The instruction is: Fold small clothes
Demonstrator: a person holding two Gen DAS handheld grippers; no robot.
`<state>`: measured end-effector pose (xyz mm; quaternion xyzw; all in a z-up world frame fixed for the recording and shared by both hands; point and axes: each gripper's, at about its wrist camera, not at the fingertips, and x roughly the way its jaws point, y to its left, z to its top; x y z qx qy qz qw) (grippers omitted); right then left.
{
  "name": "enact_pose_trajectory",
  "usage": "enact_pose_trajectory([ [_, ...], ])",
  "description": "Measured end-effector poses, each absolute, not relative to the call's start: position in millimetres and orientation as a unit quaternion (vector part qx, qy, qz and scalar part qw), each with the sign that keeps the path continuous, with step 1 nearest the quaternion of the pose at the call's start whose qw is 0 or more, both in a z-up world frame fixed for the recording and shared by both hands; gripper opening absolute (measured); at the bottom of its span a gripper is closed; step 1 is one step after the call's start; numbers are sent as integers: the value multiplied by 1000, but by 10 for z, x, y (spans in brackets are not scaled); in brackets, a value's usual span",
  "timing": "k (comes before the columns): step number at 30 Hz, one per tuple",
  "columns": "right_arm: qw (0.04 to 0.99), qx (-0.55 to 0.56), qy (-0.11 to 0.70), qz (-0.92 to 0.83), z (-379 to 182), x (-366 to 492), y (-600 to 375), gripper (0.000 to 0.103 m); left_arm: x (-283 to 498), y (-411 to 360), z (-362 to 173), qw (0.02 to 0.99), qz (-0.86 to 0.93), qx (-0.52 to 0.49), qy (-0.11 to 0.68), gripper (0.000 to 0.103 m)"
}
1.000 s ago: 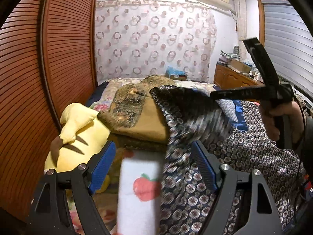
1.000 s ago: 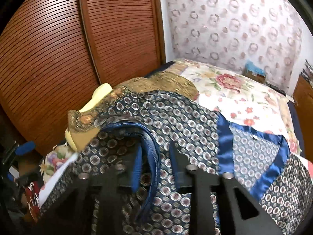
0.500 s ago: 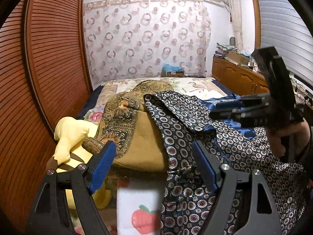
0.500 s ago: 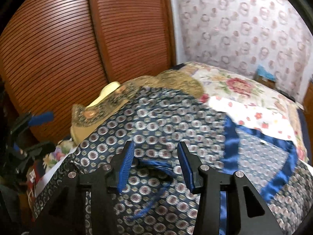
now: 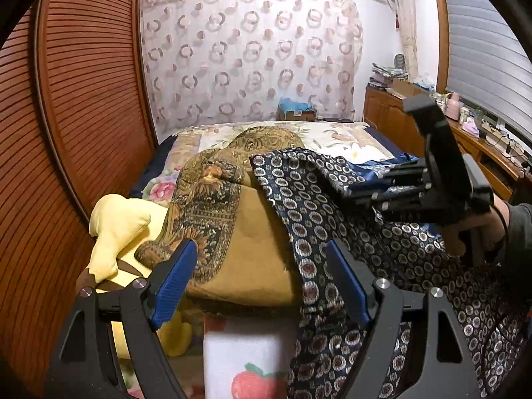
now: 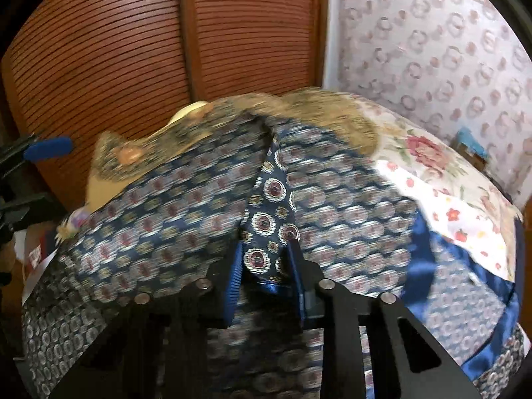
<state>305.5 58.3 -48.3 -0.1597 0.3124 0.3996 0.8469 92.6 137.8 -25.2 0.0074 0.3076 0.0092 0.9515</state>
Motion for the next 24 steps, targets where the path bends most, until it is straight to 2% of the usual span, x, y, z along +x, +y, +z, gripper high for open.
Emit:
enact_pose_trajectory([
  [4,868,-123,316,363,-388,3387,352,25,1054,1370,-284,950,7,5,311,81],
  [12,880,-85,314,346,-358,3376,-56,50,1097,1182,-319,949,-15,1,316,81],
  [24,904,-69,316,279,-327,2387,-967,52,867,703,-405,943,-72,3,324,81],
])
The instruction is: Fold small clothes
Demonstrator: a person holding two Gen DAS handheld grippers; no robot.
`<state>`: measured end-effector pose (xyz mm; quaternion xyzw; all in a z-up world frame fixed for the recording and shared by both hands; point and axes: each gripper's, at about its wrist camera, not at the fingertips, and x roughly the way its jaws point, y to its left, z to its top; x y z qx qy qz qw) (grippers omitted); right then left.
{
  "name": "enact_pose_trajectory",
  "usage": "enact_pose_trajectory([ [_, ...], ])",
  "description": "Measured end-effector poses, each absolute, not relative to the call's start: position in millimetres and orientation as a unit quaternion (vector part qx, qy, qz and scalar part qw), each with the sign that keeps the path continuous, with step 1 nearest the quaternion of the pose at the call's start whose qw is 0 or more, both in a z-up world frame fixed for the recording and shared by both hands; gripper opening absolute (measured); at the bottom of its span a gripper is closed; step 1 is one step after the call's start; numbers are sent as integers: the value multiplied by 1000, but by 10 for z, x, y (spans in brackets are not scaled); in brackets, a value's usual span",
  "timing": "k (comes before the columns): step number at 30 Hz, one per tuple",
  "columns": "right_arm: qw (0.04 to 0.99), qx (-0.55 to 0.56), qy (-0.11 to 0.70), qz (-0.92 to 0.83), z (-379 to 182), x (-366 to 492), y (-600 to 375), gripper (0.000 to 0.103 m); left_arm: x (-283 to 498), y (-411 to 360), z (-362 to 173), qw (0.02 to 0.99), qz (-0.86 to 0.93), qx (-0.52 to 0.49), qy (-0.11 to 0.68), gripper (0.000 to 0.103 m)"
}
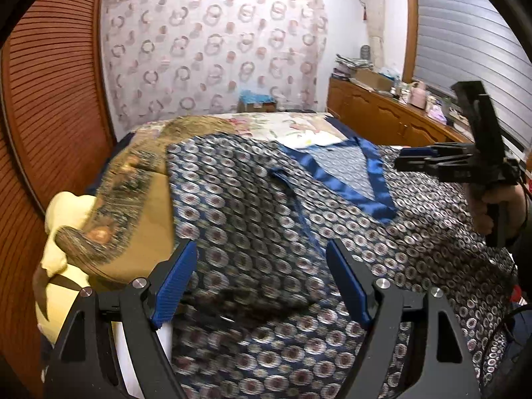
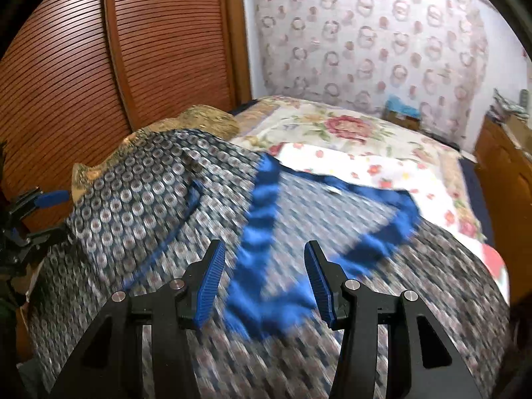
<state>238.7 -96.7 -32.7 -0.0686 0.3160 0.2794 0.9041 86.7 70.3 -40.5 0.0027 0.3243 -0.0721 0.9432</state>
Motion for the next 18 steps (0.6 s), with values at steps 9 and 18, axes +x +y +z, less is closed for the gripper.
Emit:
enact_pose_trajectory([
  [9,924,-50,317,206,-403,1571,-1817,52,884,339,-654,928,-99,9,360,81],
  [18,933,-26,338,121,-470,1403,-2544,52,1081,86,-815,910,-116,32,397,81],
])
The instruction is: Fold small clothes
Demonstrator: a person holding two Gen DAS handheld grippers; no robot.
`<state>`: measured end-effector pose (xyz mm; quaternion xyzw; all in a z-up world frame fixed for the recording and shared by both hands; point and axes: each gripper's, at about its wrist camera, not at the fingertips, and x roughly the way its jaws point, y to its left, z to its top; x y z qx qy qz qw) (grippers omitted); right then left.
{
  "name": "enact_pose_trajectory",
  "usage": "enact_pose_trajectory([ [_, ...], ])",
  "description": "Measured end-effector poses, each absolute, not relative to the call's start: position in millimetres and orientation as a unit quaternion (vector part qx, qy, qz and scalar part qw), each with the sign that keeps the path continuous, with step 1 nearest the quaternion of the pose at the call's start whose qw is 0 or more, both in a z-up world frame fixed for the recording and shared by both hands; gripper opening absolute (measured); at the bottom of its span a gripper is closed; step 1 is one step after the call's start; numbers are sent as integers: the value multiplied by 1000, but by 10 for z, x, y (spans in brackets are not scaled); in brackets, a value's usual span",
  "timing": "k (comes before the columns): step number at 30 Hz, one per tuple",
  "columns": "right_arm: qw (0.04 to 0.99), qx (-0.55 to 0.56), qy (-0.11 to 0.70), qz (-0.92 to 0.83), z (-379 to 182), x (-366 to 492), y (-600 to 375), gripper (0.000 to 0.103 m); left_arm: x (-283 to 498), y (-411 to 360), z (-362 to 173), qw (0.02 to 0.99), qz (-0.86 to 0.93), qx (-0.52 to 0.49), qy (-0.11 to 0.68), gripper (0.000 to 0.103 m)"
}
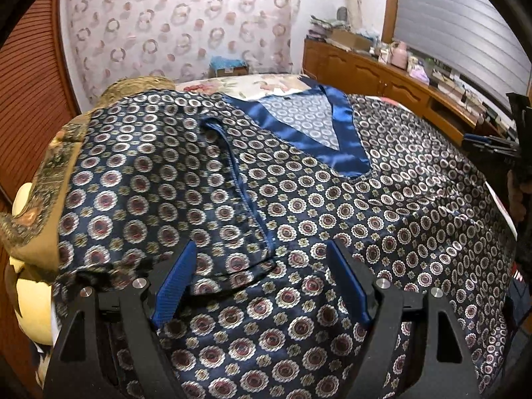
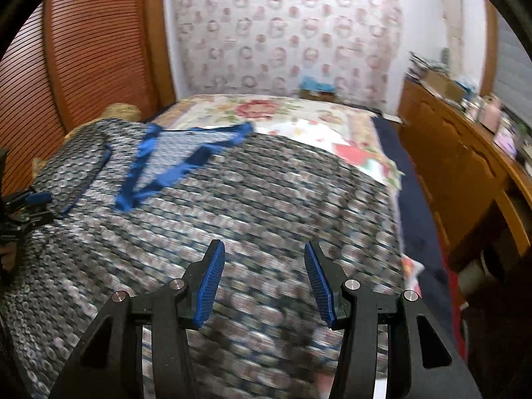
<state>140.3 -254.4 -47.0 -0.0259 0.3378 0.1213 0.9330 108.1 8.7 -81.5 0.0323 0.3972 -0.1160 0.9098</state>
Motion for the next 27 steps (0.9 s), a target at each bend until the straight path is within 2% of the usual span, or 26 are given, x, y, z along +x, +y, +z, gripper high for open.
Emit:
enact_pose_trajectory([
  [10,920,12,384,75,-710,1332,-3102,52,1224,-125,-914,898,-124,47,419,81],
  [20,915,38,396,64,-764,1285,-3418,52,1366,-291,-1010,891,-122,59,434,81],
  [27,906,66,410,83,-793,1277,-3546,51,1400,-328,-1034,888,-126,63,438,89],
])
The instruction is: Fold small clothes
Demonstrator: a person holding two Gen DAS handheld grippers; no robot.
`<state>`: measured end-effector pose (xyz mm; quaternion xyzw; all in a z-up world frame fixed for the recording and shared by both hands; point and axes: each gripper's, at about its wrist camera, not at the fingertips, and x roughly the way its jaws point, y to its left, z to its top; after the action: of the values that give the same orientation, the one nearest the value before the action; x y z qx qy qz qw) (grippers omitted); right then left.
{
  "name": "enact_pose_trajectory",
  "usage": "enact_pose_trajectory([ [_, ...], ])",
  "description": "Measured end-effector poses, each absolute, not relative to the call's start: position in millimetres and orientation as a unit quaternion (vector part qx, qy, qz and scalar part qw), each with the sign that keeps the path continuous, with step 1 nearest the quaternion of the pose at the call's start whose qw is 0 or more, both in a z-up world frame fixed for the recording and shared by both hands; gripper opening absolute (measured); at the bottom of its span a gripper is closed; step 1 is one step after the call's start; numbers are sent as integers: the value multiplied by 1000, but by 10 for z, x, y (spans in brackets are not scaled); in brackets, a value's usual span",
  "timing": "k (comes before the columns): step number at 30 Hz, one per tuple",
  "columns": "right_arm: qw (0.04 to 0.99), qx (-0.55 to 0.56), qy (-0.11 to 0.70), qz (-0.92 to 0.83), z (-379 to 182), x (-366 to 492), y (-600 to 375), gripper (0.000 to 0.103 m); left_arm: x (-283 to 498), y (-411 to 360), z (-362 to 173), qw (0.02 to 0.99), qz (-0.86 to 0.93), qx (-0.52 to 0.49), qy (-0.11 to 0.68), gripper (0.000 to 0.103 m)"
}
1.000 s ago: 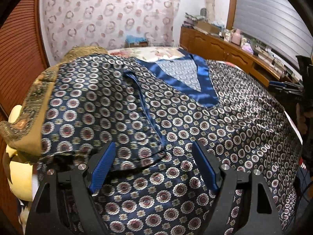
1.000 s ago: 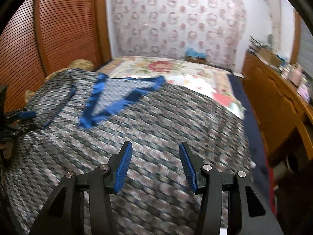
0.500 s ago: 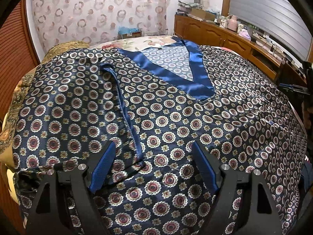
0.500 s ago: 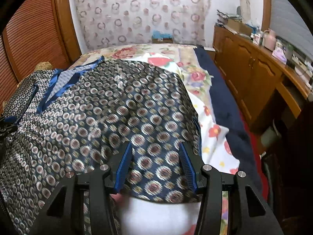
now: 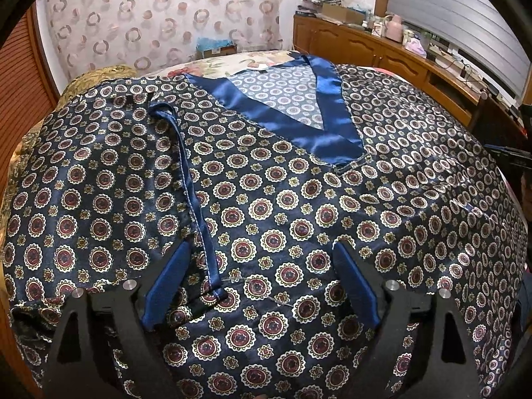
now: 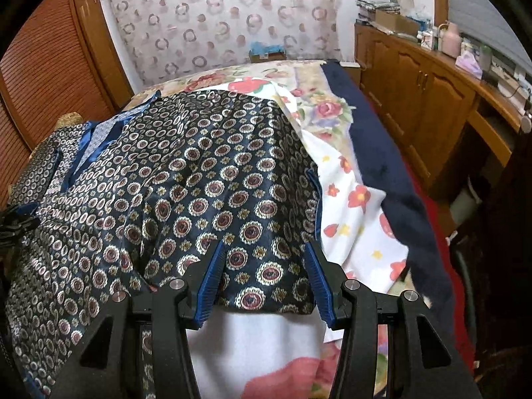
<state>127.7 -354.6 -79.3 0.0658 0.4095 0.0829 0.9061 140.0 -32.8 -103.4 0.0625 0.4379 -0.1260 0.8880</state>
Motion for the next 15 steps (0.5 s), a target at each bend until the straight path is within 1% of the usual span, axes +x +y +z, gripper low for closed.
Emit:
enact_pose_trajectory([
  [1,905,75,410,88,-798,1268,-3564,51,1402,-328,-1037,887,-127,62,439,90],
  [3,904,85,409,92,-804,1248,-3588,51,1415,-348,-1064,884,-132,65,444,103],
  [7,903,87,411,92,-826,1200,-3611,51,1413,-367,-1076,883,-134,70,445,103],
  [8,903,85,412,91,-833,1188,-3598,50,1413,-368,-1076,883,-134,70,445,103],
  [11,904,83,408,93,-818,1155,-3609,39,1406,-366,-1074,883,-133,71,445,103],
  [13,906,73,406,90,-799,1140,-3594,27,1406,-370,-1074,882,-132,71,446,103],
  [14,908,64,405,87,-789,1135,-3574,24,1399,-372,-1073,882,-132,72,446,103],
  [15,910,53,404,81,-774,1133,-3544,17,1398,-368,-1072,882,-132,71,446,103],
])
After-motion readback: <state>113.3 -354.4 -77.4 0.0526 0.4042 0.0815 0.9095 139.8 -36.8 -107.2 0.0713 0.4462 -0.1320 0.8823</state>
